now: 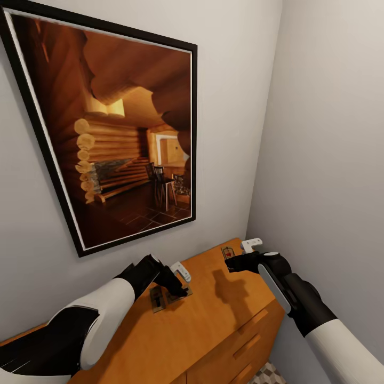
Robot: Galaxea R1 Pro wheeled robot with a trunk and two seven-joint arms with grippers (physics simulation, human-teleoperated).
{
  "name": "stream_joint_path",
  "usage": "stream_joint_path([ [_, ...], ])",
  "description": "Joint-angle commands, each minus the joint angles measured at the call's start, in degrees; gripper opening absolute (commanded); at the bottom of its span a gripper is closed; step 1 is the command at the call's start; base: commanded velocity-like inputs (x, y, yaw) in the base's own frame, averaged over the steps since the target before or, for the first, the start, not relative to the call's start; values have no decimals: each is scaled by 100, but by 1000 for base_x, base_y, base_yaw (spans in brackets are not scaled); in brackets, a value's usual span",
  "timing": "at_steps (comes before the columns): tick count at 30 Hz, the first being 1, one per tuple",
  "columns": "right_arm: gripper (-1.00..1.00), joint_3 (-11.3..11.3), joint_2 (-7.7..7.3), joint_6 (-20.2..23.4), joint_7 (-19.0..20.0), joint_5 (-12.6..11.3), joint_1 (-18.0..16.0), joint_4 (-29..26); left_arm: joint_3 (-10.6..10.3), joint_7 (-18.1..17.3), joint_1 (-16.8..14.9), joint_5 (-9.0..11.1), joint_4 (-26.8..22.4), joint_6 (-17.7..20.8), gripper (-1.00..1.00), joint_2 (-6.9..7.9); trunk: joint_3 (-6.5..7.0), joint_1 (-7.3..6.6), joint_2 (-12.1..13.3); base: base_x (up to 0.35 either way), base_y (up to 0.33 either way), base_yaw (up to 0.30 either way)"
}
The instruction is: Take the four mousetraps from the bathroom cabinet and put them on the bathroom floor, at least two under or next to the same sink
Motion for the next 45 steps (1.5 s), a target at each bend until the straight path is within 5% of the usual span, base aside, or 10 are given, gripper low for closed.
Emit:
stream_joint_path([
  [1,-100,8,-5,21,11,-9,-3,-5,-23,-21,1,4,-12,41,100,0,-3,2,-5,0,0,0],
  [30,-100,8,-5,21,13,17,-3,-5,-26,-47,1,43,-17,41,100,0,-3,2,-5,0,0,0],
  [39,-100,8,-5,21,20,48,-3,-41,-19,-47,1,43,-17,41,100,0,-164,200,-365,0,0,0],
  [45,-100,5,-5,21,27,50,-3,-114,-18,-46,1,43,-17,42,100,0,-164,200,-365,0,0,0],
])
